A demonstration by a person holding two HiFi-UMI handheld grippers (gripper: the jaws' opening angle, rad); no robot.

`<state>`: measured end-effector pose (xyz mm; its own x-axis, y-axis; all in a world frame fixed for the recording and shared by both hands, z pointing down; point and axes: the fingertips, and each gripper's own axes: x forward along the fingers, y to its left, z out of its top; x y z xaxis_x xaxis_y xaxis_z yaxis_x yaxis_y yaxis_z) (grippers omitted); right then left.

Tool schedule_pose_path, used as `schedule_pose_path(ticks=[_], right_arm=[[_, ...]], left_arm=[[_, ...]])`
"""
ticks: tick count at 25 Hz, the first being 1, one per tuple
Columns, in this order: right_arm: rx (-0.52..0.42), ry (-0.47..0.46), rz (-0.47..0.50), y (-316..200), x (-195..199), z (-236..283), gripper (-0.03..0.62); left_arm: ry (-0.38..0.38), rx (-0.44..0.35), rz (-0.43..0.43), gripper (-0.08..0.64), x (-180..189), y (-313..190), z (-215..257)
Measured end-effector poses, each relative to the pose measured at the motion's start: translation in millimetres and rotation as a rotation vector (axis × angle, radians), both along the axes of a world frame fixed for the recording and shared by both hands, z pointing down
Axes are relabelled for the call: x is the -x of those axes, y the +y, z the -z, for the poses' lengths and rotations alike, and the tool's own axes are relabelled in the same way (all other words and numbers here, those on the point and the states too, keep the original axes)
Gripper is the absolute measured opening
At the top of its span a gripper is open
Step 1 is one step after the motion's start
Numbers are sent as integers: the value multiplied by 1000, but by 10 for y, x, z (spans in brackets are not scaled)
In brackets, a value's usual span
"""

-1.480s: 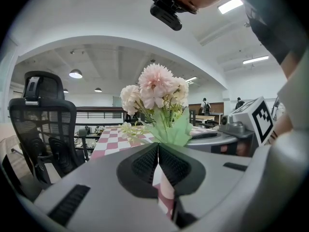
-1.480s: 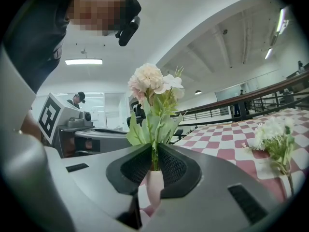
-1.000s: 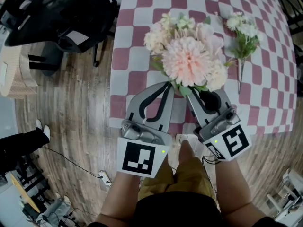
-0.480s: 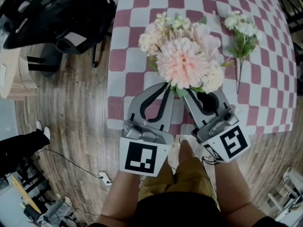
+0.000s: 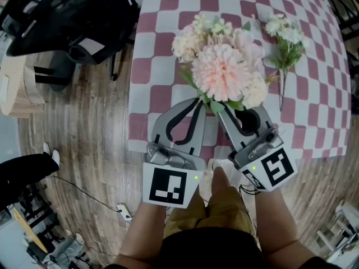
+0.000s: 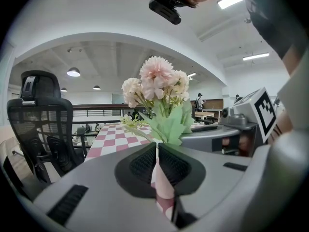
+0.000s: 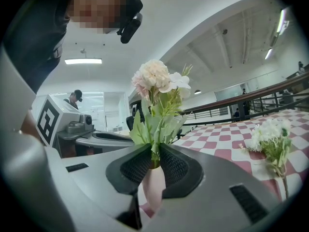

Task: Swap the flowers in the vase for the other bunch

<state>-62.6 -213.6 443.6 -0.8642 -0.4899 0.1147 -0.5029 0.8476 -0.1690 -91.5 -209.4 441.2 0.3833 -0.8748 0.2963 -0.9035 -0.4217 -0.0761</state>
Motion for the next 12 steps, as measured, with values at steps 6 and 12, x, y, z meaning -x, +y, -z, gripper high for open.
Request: schedule_pose_path(ticks=[6, 12], right_arm=[[-4, 1, 4, 23, 12, 23, 58], [-2, 9, 3, 34, -14, 19, 58]], left_arm=[[-31, 5, 2, 9, 31, 32, -26], [-32, 4, 1, 9, 2, 48, -27]])
